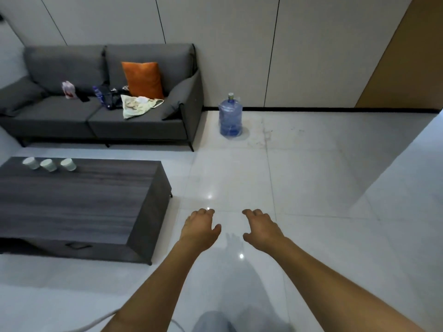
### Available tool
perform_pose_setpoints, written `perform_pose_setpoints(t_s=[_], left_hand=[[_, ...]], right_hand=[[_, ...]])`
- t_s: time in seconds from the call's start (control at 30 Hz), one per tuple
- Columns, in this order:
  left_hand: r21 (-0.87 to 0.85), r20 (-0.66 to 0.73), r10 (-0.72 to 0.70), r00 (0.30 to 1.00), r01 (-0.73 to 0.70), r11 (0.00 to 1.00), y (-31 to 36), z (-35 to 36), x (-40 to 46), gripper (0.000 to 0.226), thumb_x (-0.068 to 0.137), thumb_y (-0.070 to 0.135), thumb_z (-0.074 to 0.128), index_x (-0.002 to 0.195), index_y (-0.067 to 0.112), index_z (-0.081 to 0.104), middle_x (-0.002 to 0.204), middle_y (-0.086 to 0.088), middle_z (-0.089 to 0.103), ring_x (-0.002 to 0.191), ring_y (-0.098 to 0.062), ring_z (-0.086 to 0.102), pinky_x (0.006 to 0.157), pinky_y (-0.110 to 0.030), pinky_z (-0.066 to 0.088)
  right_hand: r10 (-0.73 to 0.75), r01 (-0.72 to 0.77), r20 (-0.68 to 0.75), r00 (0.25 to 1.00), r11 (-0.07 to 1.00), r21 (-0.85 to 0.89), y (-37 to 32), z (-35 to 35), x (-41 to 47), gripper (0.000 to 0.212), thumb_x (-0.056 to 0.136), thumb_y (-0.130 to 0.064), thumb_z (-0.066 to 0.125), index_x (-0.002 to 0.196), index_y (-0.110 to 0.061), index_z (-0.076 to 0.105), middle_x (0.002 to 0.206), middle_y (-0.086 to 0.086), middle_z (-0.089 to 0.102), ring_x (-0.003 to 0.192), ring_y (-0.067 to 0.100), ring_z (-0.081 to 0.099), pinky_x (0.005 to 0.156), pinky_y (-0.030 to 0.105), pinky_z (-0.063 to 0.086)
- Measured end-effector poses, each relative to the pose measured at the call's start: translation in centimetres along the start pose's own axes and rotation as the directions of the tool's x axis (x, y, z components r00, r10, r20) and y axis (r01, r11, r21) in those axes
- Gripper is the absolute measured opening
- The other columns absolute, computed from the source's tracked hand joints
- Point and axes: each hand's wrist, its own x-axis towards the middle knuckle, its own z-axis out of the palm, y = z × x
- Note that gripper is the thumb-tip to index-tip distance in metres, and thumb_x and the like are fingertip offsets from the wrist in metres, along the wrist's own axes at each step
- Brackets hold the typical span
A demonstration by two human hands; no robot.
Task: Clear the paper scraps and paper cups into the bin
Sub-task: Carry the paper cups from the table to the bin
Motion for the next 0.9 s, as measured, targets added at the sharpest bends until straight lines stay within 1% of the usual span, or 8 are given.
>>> perform_pose_setpoints(t_s=[0.17, 0.37, 0.5, 0.67, 0.7, 0.73, 0.83, 0.9], left_hand=[[-0.013, 0.002, -0.012, 1.000, 0.012, 1.000, -4.2, -2.5, 10.6, 0.055, 0.094, 0.045, 0.046, 0.141, 0.018, 0.038, 0.139, -0.004, 0.047, 0.127, -0.022, 0.043, 0.107, -0.035, 0.036], [-0.011, 0.024, -0.032, 0.999, 0.032, 0.999, -10.1, -8.0, 23.2, 0.053, 0.094, 0.043, 0.046, 0.140, 0.017, 0.039, 0.138, -0.005, 0.048, 0.126, -0.023, 0.043, 0.105, -0.036, 0.038], [-0.014, 0.011, -0.067, 0.998, 0.067, 0.998, -13.5, -11.7, 31.0, 0.054, 0.094, 0.043, 0.046, 0.140, 0.016, 0.039, 0.138, -0.006, 0.048, 0.127, -0.024, 0.042, 0.105, -0.037, 0.038], [-0.032, 0.049, -0.102, 0.994, 0.103, 0.994, -16.1, -14.2, 39.8, 0.054, 0.095, 0.041, 0.046, 0.141, 0.015, 0.037, 0.137, -0.007, 0.047, 0.126, -0.025, 0.042, 0.104, -0.036, 0.040], [-0.042, 0.056, -0.111, 0.992, 0.113, 0.993, -16.1, -14.4, 40.0, 0.053, 0.095, 0.041, 0.046, 0.141, 0.015, 0.037, 0.137, -0.007, 0.046, 0.126, -0.024, 0.041, 0.104, -0.037, 0.040], [-0.064, 0.047, -0.135, 0.990, 0.138, 0.988, -17.1, -14.8, 44.5, 0.053, 0.095, 0.040, 0.046, 0.140, 0.014, 0.037, 0.137, -0.007, 0.046, 0.126, -0.024, 0.041, 0.103, -0.037, 0.041], [-0.093, 0.047, -0.171, 0.984, 0.174, 0.980, -17.7, -16.0, 49.0, 0.053, 0.095, 0.039, 0.046, 0.139, 0.013, 0.038, 0.135, -0.007, 0.048, 0.125, -0.024, 0.042, 0.102, -0.036, 0.041], [-0.108, 0.041, -0.200, 0.979, 0.203, 0.973, -18.4, -17.0, 54.0, 0.053, 0.095, 0.039, 0.046, 0.140, 0.013, 0.037, 0.135, -0.008, 0.048, 0.125, -0.024, 0.042, 0.101, -0.035, 0.041]], right_hand=[[-0.051, 0.052, 0.007, 0.999, 0.998, -0.023, -3.4, -1.9, 11.7, 0.066, 0.086, -0.025, 0.057, 0.145, -0.023, 0.027, 0.139, 0.006, 0.039, 0.122, 0.028, 0.042, 0.091, 0.040, 0.045], [-0.082, 0.083, 0.024, 0.996, 0.997, -0.006, -10.0, -5.9, 25.8, 0.066, 0.087, -0.023, 0.057, 0.146, -0.022, 0.027, 0.139, 0.007, 0.039, 0.122, 0.029, 0.042, 0.092, 0.040, 0.045], [-0.107, 0.107, 0.033, 0.994, 0.994, 0.003, -13.5, -8.8, 34.1, 0.066, 0.087, -0.021, 0.056, 0.146, -0.022, 0.027, 0.139, 0.006, 0.038, 0.122, 0.028, 0.041, 0.092, 0.040, 0.045], [-0.126, 0.127, 0.077, 0.989, 0.992, -0.009, -15.2, -11.1, 43.5, 0.066, 0.089, -0.023, 0.056, 0.147, -0.022, 0.025, 0.141, 0.006, 0.037, 0.124, 0.028, 0.040, 0.093, 0.040, 0.045], [-0.121, 0.122, 0.093, 0.988, 0.993, -0.003, -15.4, -11.4, 43.7, 0.066, 0.088, -0.023, 0.056, 0.147, -0.022, 0.025, 0.141, 0.006, 0.036, 0.124, 0.028, 0.040, 0.093, 0.040, 0.045], [-0.140, 0.142, 0.104, 0.985, 0.990, -0.013, -15.5, -12.1, 48.8, 0.066, 0.088, -0.023, 0.056, 0.147, -0.023, 0.025, 0.142, 0.006, 0.036, 0.125, 0.028, 0.039, 0.094, 0.040, 0.045], [-0.145, 0.148, 0.132, 0.981, 0.989, -0.014, -16.1, -13.7, 53.6, 0.067, 0.088, -0.023, 0.056, 0.147, -0.023, 0.025, 0.142, 0.006, 0.036, 0.125, 0.028, 0.039, 0.094, 0.040, 0.045], [-0.174, 0.179, 0.139, 0.975, 0.984, -0.019, -16.6, -15.4, 59.4, 0.066, 0.088, -0.023, 0.056, 0.147, -0.023, 0.026, 0.141, 0.006, 0.037, 0.124, 0.028, 0.040, 0.094, 0.040, 0.046]])
